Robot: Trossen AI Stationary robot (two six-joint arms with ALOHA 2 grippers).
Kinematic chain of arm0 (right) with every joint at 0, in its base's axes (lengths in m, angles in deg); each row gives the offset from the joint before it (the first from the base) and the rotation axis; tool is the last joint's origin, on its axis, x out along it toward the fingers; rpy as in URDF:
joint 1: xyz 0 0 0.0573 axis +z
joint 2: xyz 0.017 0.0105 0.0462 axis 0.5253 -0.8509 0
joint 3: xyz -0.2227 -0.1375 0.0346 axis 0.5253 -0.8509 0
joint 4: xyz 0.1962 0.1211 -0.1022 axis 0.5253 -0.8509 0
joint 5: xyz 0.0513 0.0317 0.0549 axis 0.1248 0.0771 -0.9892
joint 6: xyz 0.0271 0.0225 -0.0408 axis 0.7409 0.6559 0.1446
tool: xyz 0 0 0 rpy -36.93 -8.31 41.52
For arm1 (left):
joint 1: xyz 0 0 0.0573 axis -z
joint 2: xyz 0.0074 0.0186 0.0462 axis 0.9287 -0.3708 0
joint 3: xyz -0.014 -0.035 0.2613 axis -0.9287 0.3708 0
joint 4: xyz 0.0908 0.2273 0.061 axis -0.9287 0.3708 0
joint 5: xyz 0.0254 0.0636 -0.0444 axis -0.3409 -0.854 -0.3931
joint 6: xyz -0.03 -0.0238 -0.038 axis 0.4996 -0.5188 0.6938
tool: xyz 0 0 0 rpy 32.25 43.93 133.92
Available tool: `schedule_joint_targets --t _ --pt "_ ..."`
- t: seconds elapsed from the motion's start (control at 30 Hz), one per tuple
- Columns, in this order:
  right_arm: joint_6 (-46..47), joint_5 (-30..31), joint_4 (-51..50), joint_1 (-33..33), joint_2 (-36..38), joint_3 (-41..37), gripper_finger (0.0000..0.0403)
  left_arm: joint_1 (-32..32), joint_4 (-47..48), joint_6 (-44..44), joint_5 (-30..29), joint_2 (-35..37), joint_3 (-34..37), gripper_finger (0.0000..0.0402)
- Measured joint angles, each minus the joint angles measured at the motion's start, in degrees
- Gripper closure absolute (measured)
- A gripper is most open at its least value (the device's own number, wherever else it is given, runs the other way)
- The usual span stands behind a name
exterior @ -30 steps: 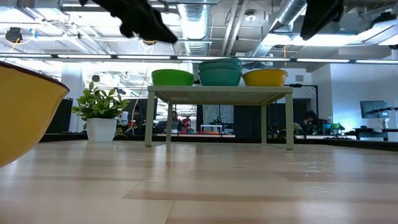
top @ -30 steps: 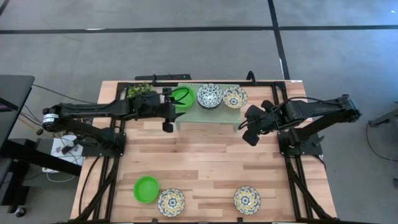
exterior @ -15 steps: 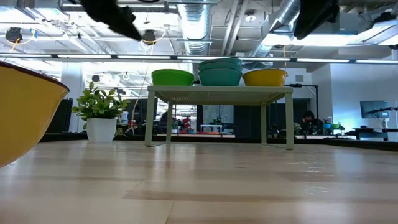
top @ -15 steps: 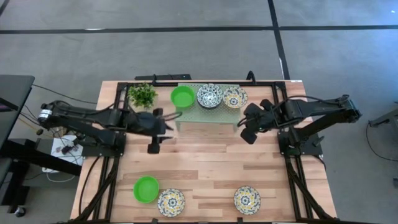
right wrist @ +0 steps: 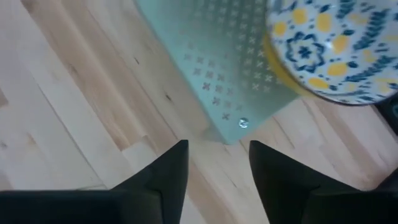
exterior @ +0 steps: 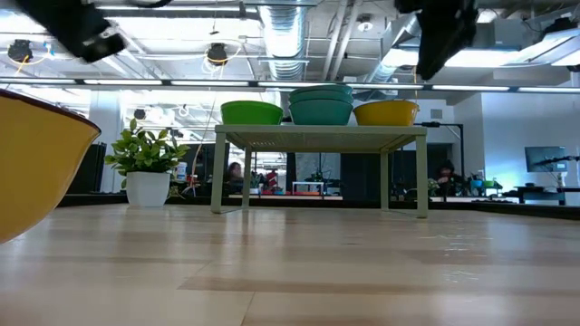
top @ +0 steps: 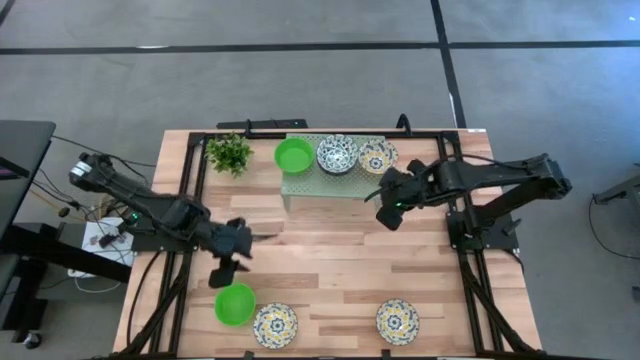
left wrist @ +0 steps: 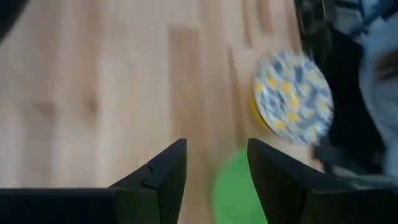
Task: Pick & Place Mini bowls
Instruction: Stack the green bowl on top of the green bowl on the shelf
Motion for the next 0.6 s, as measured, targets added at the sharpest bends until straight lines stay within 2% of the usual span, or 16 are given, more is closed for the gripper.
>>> schedule_joint_targets --t 0.1,0.23,0.6 --pt "-1.21 -0.21 -0.02 0.01 -2.47 -0.02 0.0223 3.68 0.19 6.57 0.6 -0.02 3.28 0.0231" --pt "-1.21 -0.4 0.11 0.01 -5.2 -0.01 0.0208 6.62 -0.35 11.23 0.5 -0.04 7.62 0.0231" --pt "-1.21 -1.72 0.34 0.06 -8.39 -0.01 0.0204 9.27 -12.01 16.67 2.29 -0.07 17.97 0.0233"
